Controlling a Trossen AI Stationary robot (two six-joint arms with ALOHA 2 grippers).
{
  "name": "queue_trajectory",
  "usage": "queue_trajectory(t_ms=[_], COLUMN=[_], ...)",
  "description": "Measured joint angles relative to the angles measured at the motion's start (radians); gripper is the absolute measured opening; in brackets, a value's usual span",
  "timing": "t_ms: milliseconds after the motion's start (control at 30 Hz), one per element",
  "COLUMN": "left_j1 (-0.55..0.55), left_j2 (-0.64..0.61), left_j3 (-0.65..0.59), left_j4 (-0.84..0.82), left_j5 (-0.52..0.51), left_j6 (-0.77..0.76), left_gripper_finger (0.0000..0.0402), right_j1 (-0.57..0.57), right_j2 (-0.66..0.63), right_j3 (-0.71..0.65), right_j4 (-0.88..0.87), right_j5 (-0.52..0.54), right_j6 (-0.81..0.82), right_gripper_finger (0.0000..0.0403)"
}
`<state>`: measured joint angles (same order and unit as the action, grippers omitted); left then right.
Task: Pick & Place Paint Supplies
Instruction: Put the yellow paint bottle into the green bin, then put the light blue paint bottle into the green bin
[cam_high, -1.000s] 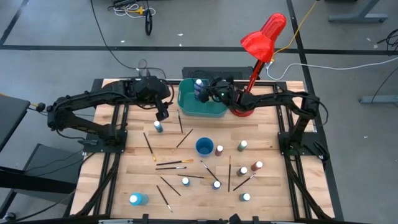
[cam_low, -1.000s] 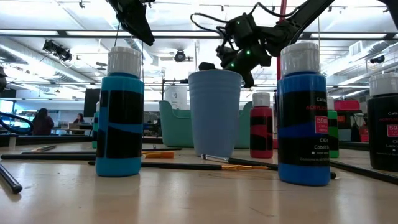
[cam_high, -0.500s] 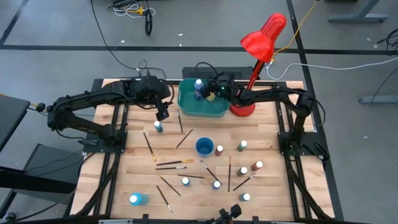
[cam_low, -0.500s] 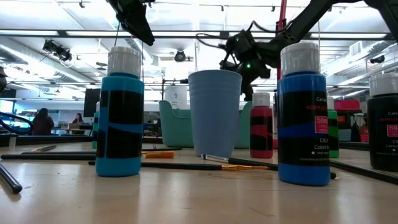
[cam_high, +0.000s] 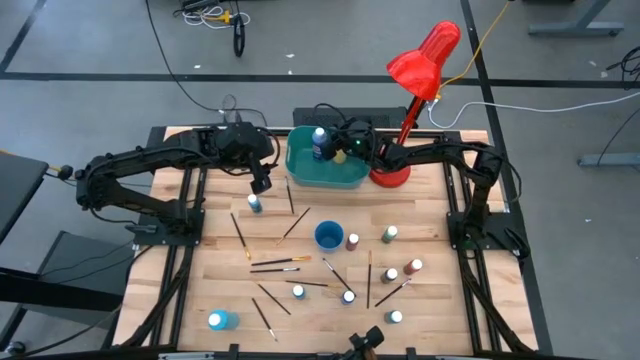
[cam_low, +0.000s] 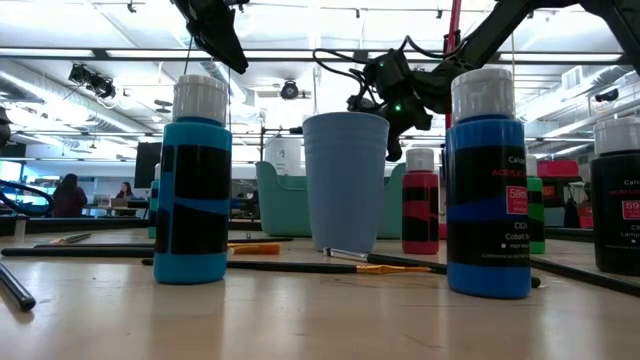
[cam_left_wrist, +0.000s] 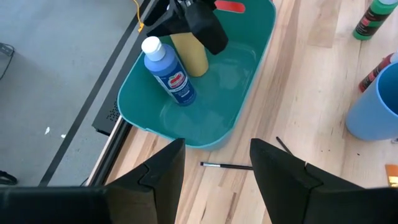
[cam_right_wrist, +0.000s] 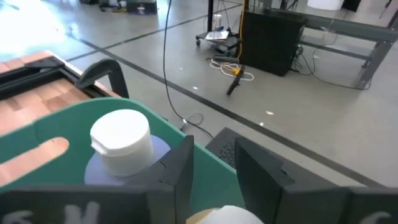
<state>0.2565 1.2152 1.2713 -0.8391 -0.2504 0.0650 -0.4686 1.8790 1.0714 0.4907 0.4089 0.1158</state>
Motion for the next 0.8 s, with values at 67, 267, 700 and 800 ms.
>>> queue_trajectory(t_ms=[67, 267, 700, 800], left_j1=[0.0, 0.0, -0.04, -0.062], left_j2=[0.0, 0.0, -0.005, -0.043], left_j3=[0.0, 0.0, -0.062, -0.146], left_j4=[0.0, -0.002, -0.044, 0.011], left_j5=[0.0, 0.011, -0.009, -0.006], left_j6=[0.0, 0.026, -0.061, -0.081], left_gripper_finger=[0.0191, 0.0191, 0.0191, 0.0191], right_j1=[-0.003, -0.004, 0.057, 0.109], right_j2=[0.0, -0.008, -0.168, -0.24], right_j3=[0.0, 0.0, 0.0, 0.0], right_j4=[0.003, 0.004, -0.053, -0.117], right_j5=[-0.003, -0.008, -0.008, -0.008], right_j6=[-0.003, -0.028, -0.141, -0.165], right_gripper_finger=[0.0119, 0.0131, 0.0198, 0.0196])
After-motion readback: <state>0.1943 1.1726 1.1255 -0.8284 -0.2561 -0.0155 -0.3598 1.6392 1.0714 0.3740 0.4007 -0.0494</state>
